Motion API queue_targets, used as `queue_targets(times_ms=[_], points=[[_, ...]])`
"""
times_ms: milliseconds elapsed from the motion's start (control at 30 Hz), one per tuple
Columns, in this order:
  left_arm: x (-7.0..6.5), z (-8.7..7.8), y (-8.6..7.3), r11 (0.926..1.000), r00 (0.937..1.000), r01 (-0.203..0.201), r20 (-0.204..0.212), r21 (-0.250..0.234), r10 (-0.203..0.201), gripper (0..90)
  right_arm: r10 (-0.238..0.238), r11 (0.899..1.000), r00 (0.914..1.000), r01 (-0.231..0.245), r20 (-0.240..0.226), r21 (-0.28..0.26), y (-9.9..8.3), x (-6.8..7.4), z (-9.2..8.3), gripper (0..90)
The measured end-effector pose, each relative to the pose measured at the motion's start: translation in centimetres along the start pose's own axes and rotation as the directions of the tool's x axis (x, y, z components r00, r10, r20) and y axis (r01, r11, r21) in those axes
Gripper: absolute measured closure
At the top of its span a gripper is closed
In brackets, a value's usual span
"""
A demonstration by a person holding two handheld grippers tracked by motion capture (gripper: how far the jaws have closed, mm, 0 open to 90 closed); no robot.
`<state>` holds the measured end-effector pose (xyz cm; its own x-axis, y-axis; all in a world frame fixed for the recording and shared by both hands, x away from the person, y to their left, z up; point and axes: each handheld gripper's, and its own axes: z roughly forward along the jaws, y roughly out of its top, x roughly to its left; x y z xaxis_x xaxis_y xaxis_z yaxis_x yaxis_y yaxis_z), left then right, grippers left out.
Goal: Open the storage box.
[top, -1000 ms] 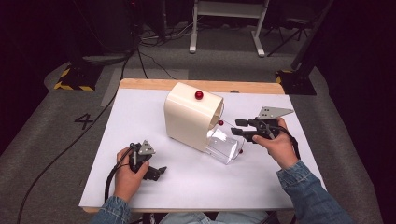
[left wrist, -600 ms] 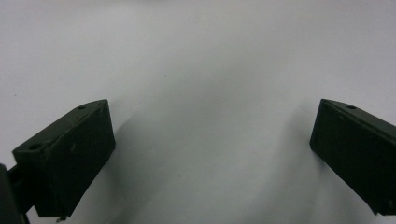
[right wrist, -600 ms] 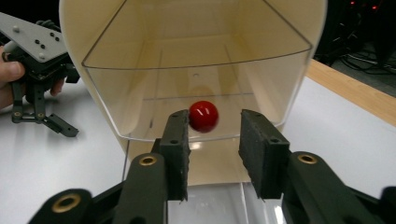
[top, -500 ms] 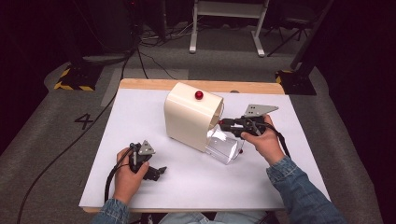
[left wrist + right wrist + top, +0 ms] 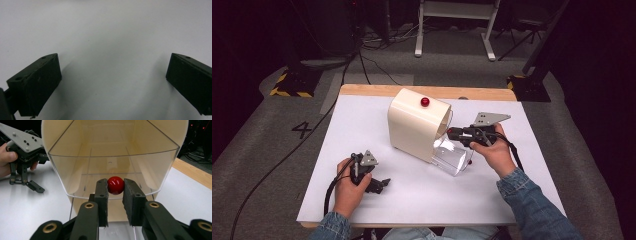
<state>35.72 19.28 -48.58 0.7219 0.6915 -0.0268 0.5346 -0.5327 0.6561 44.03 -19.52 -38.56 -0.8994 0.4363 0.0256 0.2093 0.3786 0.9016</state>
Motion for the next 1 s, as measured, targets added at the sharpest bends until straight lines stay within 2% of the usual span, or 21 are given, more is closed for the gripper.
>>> queue_targets(times_ms=[200, 633, 833, 1000], points=[[0.0, 0.0, 0.0, 1.0000, 1.0000, -0.003, -0.001, 0.002, 0.003, 0.0, -0.012, 1.000, 0.9998, 0.012, 0.012, 0.001, -0.1, 0.3, -1.5, 74.4], [0.0, 0.0, 0.0, 1.0000, 1.0000, -0.003, -0.001, 0.002, 0.003, 0.0, 0.006, 1.000, 0.9996, -0.007, 0.026, 0.012, -1.8, 0.5, -4.7, 74.4], [0.0, 0.0, 0.0, 1.0000, 1.0000, 0.000, 0.000, 0.000, 0.000, 0.0, 0.017, 1.000, 0.9993, -0.017, 0.033, 0.007, -2.4, 0.3, -5.8, 74.4], [0.0, 0.0, 0.0, 1.0000, 1.0000, 0.001, 0.000, -0.001, -0.001, 0.0, 0.018, 1.000, 0.9992, -0.018, 0.035, 0.023, -2.9, 0.3, -6.1, 74.3]])
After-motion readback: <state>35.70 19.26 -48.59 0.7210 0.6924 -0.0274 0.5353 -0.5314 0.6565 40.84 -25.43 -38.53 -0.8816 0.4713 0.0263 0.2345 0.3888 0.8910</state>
